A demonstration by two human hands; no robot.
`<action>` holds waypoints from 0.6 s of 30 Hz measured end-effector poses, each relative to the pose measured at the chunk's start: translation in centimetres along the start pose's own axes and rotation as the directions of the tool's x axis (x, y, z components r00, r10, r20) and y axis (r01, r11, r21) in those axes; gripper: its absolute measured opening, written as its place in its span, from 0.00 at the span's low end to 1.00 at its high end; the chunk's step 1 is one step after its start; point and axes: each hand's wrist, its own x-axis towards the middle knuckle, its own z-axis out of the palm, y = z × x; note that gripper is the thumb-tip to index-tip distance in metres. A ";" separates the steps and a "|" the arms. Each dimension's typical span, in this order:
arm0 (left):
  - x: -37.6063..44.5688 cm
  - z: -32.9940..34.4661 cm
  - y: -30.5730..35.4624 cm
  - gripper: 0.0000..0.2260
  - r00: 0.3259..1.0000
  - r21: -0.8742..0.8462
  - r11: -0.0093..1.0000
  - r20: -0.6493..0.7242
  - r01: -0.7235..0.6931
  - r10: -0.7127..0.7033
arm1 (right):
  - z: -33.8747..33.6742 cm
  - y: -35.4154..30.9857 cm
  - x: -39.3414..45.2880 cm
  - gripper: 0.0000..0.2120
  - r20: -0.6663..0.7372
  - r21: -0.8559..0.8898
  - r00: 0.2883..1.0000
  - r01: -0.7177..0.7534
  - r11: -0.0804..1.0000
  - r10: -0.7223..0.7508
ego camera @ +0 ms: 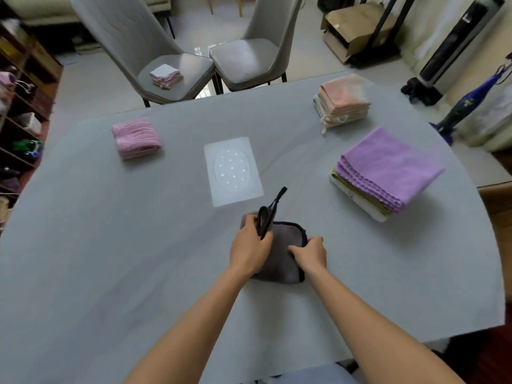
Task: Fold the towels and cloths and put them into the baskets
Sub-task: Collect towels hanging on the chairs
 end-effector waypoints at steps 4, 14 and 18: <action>-1.2 1.1 0.5 0.13 0.999 0.056 0.998 -0.018 -0.035 0.036 | -0.5 -0.2 0.9 0.14 0.210 0.263 0.973 -0.152 0.953 0.097; -2.5 -1.1 0.6 0.14 0.991 -0.287 0.950 0.021 -0.121 0.133 | -5.0 -5.4 -4.5 0.12 0.101 0.171 0.900 0.405 0.898 -0.425; -3.7 -2.6 2.3 0.12 0.979 -0.510 0.852 0.087 -0.116 0.185 | -5.6 -7.2 -7.6 0.13 0.049 0.124 0.815 0.569 0.813 -0.577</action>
